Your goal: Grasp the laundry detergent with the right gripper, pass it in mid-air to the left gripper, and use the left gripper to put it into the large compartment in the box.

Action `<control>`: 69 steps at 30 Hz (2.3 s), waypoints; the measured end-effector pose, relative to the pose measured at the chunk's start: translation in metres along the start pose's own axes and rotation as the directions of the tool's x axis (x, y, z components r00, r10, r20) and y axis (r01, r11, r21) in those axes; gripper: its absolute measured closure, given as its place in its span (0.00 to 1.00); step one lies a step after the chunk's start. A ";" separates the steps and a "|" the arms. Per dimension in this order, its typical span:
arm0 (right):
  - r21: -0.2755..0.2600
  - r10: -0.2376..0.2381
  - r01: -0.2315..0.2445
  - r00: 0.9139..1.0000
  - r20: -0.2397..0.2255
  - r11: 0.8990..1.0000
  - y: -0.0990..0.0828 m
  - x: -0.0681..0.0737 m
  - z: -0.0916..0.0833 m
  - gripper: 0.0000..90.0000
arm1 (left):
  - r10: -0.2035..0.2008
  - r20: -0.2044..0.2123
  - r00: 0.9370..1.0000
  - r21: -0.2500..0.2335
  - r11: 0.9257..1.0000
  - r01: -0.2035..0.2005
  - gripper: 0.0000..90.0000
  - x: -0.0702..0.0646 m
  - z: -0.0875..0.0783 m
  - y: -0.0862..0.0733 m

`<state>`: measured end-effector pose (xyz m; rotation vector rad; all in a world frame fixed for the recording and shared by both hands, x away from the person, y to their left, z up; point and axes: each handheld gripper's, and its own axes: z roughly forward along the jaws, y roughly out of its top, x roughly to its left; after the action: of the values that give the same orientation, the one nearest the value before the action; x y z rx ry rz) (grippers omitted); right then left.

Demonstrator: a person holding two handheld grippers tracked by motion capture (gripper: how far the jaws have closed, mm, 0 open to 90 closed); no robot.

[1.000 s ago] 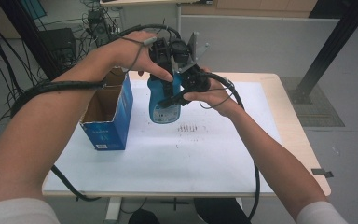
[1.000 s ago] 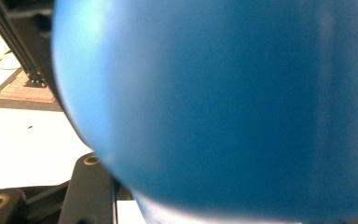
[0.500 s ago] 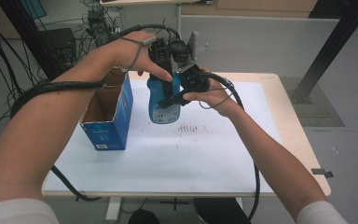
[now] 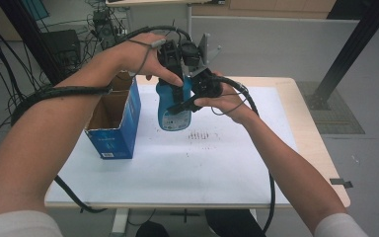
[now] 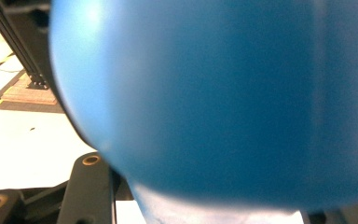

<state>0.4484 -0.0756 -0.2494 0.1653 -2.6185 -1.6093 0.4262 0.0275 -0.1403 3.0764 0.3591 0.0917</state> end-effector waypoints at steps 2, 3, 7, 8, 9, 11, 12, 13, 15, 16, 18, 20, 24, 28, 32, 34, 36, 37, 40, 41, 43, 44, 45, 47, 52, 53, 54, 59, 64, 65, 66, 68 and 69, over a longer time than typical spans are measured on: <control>-0.001 0.003 -0.003 1.000 0.000 1.000 0.000 0.000 0.000 0.47 | 0.006 0.001 1.000 0.002 1.000 -0.006 0.42 0.001 0.000 0.000; -0.002 0.005 -0.005 1.000 -0.001 1.000 0.000 0.000 0.000 0.46 | 0.006 0.002 1.000 0.002 1.000 -0.006 0.42 0.001 -0.001 0.000; -0.007 0.033 -0.033 0.999 -0.008 0.999 0.000 0.002 -0.001 0.44 | 0.002 0.003 1.000 -0.005 1.000 -0.002 0.42 0.000 -0.002 0.000; -0.009 0.040 -0.040 0.999 0.000 0.999 0.000 0.002 -0.001 0.40 | 0.007 0.006 1.000 -0.009 1.000 -0.007 0.42 0.000 -0.003 0.000; -0.009 0.040 -0.040 0.999 0.000 0.999 0.000 0.002 -0.001 0.40 | 0.007 0.006 1.000 -0.009 1.000 -0.007 0.42 0.000 -0.003 0.000; -0.007 0.046 -0.046 0.999 0.001 0.999 -0.001 0.002 -0.002 0.38 | 0.003 0.011 1.000 -0.017 1.000 -0.003 0.42 0.000 -0.003 -0.001; -0.005 0.047 -0.047 0.999 0.008 0.999 -0.001 0.002 -0.003 0.35 | 0.005 0.012 1.000 -0.016 1.000 -0.005 0.42 0.000 -0.004 0.000; -0.005 0.047 -0.047 0.999 0.008 0.999 -0.001 0.002 -0.003 0.35 | 0.005 0.012 1.000 -0.016 1.000 -0.005 0.42 0.000 -0.004 0.000; -0.006 0.054 -0.054 0.998 0.012 0.999 -0.002 0.003 -0.005 0.33 | 0.008 0.011 1.000 -0.013 1.000 -0.008 0.42 0.000 -0.004 0.001; -0.013 0.053 -0.053 0.998 0.025 0.999 -0.003 0.003 -0.008 0.30 | 0.007 0.012 1.000 -0.008 1.000 -0.007 0.42 0.000 -0.003 0.001; -0.025 0.076 -0.075 0.997 0.024 0.997 -0.006 0.004 -0.011 0.27 | 0.005 0.012 1.000 -0.004 1.000 -0.005 0.42 -0.001 -0.002 0.001; -0.015 0.091 -0.091 0.995 0.032 0.996 -0.011 0.005 -0.014 0.24 | 0.001 0.013 1.000 -0.001 1.000 -0.001 0.42 -0.001 -0.002 0.001; 0.005 0.108 -0.108 0.993 0.052 0.994 -0.018 0.003 -0.017 0.19 | -0.013 0.014 1.000 -0.007 1.000 0.013 0.42 0.001 -0.003 0.000; 0.008 0.119 -0.120 0.991 0.067 0.993 -0.021 0.004 -0.025 0.12 | -0.022 0.006 1.000 -0.007 1.000 0.022 0.42 0.002 -0.005 -0.001; 0.020 0.153 -0.156 0.981 0.117 0.988 -0.028 0.007 -0.037 0.05 | -0.036 0.001 0.999 -0.007 0.999 0.036 0.42 0.003 -0.007 -0.002; 0.037 0.153 -0.160 0.977 0.150 0.986 -0.029 0.008 -0.040 0.05 | -0.049 0.004 0.999 -0.006 0.999 0.049 0.42 0.004 -0.008 -0.004; 0.074 0.163 -0.179 0.970 0.177 0.981 -0.033 0.010 -0.046 0.05 | -0.070 0.005 0.998 -0.005 0.998 0.070 0.42 0.006 -0.008 -0.006; 0.080 0.178 -0.195 0.967 0.184 0.978 -0.034 0.010 -0.049 0.03 | -0.070 0.005 0.998 -0.005 0.998 0.070 0.42 0.006 -0.008 -0.006; 0.110 0.199 -0.223 0.961 0.193 0.969 -0.036 0.010 -0.055 0.03 | -0.090 -0.003 0.996 -0.001 0.996 0.090 0.42 0.007 -0.011 -0.009; 0.113 0.200 -0.226 0.958 0.205 0.967 -0.037 0.011 -0.057 0.03 | -0.107 -0.007 0.994 -0.007 0.994 0.107 0.42 0.007 -0.013 -0.010; 0.114 0.212 -0.242 0.950 0.227 0.963 -0.039 0.012 -0.063 0.03 | -0.124 -0.016 0.992 -0.010 0.992 0.124 0.42 0.008 -0.017 -0.012; 0.118 0.218 -0.250 0.948 0.232 0.961 -0.041 0.014 -0.066 0.03 | -0.127 -0.019 0.992 -0.009 0.992 0.127 0.42 0.008 -0.019 -0.013; 0.118 0.218 -0.250 0.948 0.232 0.961 -0.041 0.014 -0.066 0.03 | -0.137 -0.022 0.990 -0.014 0.991 0.136 0.42 0.008 -0.021 -0.014; 0.126 0.226 -0.263 0.942 0.249 0.957 -0.043 0.016 -0.071 0.03 | -0.158 -0.023 0.987 -0.014 0.987 0.158 0.42 0.008 -0.025 -0.016; 0.148 0.243 -0.287 0.934 0.261 0.946 -0.046 0.021 -0.080 0.03 | -0.209 -0.049 0.977 -0.013 0.978 0.209 0.42 0.007 -0.037 -0.021; 0.156 0.242 -0.288 0.934 0.263 0.945 -0.046 0.022 -0.081 0.03 | -0.223 -0.053 0.973 -0.015 0.975 0.222 0.42 0.008 -0.040 -0.022; 0.164 0.249 -0.299 0.930 0.269 0.940 -0.046 0.024 -0.085 0.03 | -0.233 -0.056 0.971 -0.018 0.972 0.232 0.42 0.008 -0.043 -0.023; 0.169 0.259 -0.315 0.923 0.285 0.934 -0.048 0.029 -0.094 0.03 | -0.303 -0.078 0.950 -0.044 0.953 0.300 0.42 0.011 -0.062 -0.031; 0.168 0.261 -0.317 0.921 0.291 0.933 -0.049 0.033 -0.100 0.03 | -0.376 -0.103 0.921 -0.058 0.926 0.372 0.42 0.013 -0.080 -0.037; 0.171 0.261 -0.319 0.920 0.293 0.932 -0.049 0.034 -0.101 0.03 | -0.392 -0.108 0.913 -0.060 0.920 0.388 0.42 0.014 -0.084 -0.039; 0.174 0.261 -0.320 0.920 0.293 0.931 -0.049 0.035 -0.102 0.03 | -0.408 -0.114 0.906 -0.063 0.913 0.403 0.42 0.014 -0.087 -0.040; 0.177 0.262 -0.321 0.920 0.291 0.931 -0.048 0.037 -0.104 0.03 | -0.444 -0.128 0.887 -0.074 0.896 0.438 0.42 0.015 -0.094 -0.043; 0.174 0.262 -0.320 0.920 0.291 0.931 -0.048 0.037 -0.105 0.03 | -0.465 -0.133 0.875 -0.079 0.886 0.458 0.42 0.016 -0.098 -0.044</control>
<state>0.4261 -0.1948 -0.2451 -0.4444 -2.8366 -1.3206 0.4254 0.0777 -0.0440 2.8485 1.0697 0.3061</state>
